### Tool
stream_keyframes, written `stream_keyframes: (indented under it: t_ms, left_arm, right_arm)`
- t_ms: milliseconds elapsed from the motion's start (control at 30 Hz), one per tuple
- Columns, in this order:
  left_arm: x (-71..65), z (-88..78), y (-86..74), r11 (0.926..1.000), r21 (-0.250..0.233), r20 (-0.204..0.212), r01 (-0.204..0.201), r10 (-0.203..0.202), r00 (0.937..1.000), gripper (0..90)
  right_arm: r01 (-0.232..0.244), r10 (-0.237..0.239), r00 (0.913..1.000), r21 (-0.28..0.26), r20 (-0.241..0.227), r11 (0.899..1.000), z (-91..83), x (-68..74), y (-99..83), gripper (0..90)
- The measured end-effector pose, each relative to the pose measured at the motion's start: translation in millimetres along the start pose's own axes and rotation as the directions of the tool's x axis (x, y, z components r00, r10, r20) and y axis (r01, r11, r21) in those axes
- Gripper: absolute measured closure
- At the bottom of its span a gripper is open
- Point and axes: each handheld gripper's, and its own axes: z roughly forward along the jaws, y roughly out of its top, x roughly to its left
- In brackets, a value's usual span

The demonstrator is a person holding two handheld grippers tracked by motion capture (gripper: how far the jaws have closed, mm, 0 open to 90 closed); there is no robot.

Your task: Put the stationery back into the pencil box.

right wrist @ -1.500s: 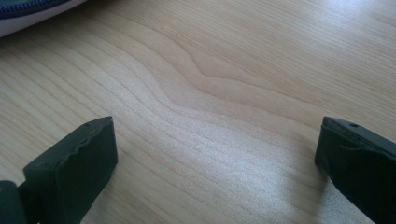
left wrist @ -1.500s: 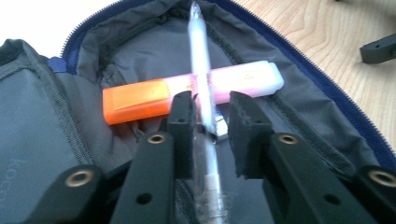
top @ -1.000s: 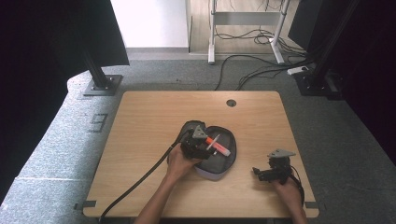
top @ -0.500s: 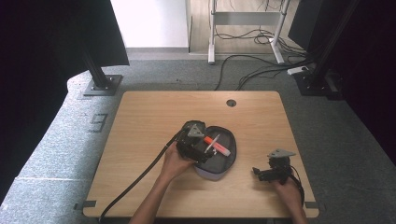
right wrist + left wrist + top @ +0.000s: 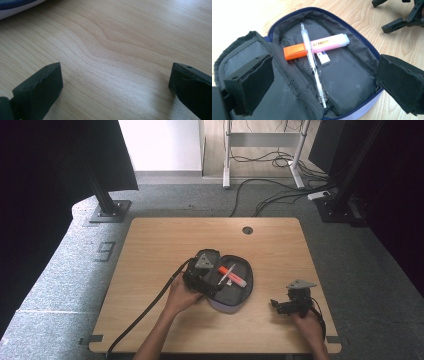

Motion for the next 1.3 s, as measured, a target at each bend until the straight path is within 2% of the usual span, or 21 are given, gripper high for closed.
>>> stream_keyframes:
  t_ms: [300, 700, 1067, 1300]
  left_arm:
    - [4.3, -15.6, -6.6, 0.9999, -0.009, -0.04, -0.014, 0.013, 0.9991, 1.6]
    - [14.6, -39.3, -19.6, 0.9998, -0.02, -0.085, 0.001, -0.002, 0.9964, 1.6]
    - [21.4, -55.7, -36.6, 0.9995, -0.023, -0.115, 0.022, -0.025, 0.9931, 1.0]
    - [28.5, -66.9, -55.1, 0.9976, -0.033, -0.135, 0.06, -0.064, 0.9887, 0.5]
  right_arm:
    - [0.0, 0.0, 1.0, 0.0, 0.0, 1.0, 0.0, 0.0, 0.0, 0.0]
    - [0.0, 0.0, 1.0, 0.0, 0.0, 1.0, 0.0, 0.0, 0.1, 0.0]
    - [0.0, 0.0, 1.0, 0.0, 0.0, 1.0, 0.0, 0.0, 0.1, 0.0]
    - [0.0, 0.0, 1.0, 0.0, 0.0, 1.0, 0.0, 0.0, 0.1, 0.0]
